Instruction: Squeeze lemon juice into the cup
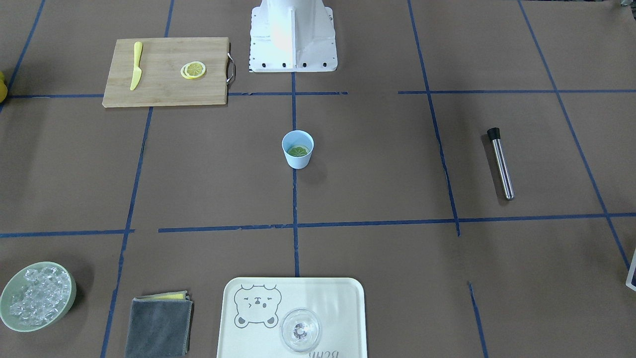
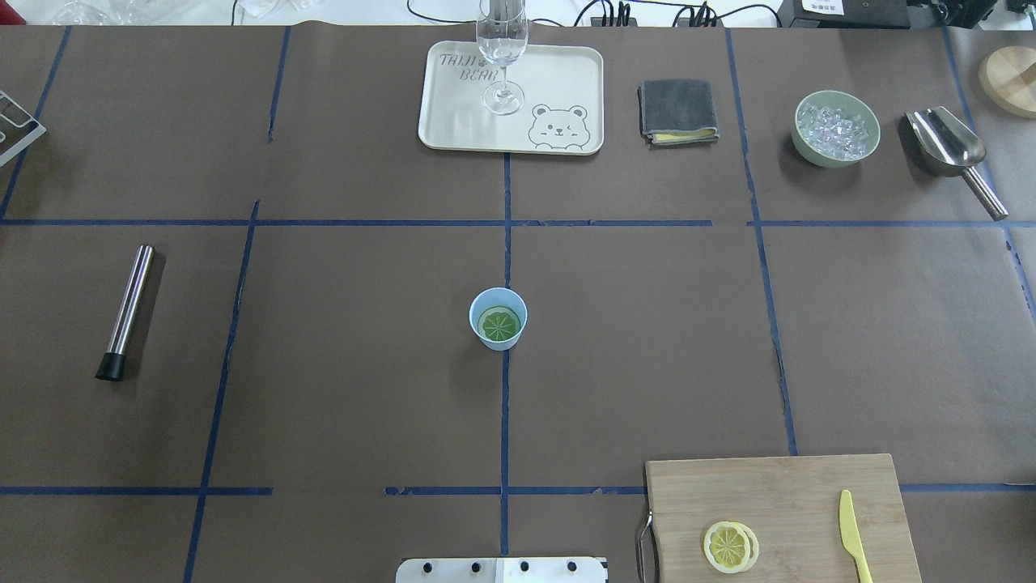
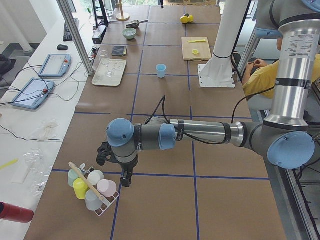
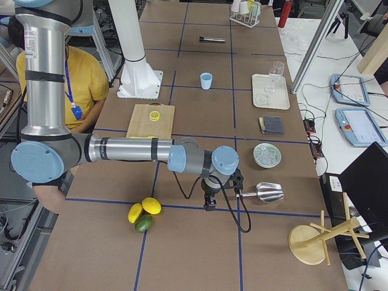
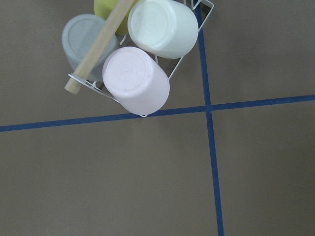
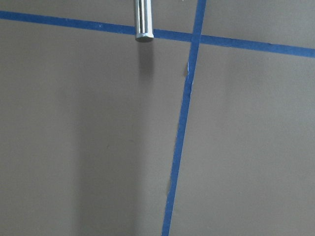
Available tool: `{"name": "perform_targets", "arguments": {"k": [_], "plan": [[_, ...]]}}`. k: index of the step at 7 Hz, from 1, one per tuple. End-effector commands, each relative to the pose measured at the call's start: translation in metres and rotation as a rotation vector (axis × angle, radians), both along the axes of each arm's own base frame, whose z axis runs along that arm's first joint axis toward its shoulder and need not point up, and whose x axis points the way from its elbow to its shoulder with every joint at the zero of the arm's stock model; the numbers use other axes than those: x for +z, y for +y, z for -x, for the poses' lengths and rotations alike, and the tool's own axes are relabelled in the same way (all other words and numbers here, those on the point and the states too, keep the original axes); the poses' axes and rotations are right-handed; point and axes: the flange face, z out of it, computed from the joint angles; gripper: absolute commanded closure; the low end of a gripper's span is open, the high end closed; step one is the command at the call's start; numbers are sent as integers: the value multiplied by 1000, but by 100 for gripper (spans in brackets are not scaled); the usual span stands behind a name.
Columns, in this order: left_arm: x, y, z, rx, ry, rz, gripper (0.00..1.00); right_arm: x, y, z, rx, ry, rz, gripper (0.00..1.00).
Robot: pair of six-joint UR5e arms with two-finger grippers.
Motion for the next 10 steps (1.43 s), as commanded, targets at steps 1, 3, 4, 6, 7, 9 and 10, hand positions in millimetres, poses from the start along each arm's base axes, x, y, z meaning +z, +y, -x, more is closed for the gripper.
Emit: {"name": "perform_targets", "arguments": {"k": [1, 3, 4, 6, 7, 9, 10], "plan": [[-10, -7, -34, 7, 99, 27, 0, 5, 4, 0, 1, -2, -31, 0], [-17, -16, -67, 76, 101, -47, 0, 7, 5, 0, 1, -2, -28, 0], [-10, -8, -66, 78, 85, -38, 0, 6, 5, 0, 1, -5, -27, 0], [-38, -8, -58, 87, -4, -121, 0, 15, 20, -1, 0, -3, -10, 0], [-37, -11, -52, 85, -91, -126, 0, 12, 22, -1, 1, -2, -14, 0], [-37, -8, -52, 84, -88, -121, 0, 0, 18, -2, -4, 3, -48, 0], [-39, -9, -52, 80, -86, -129, 0, 1, 17, -2, -4, 14, -46, 0]]}}
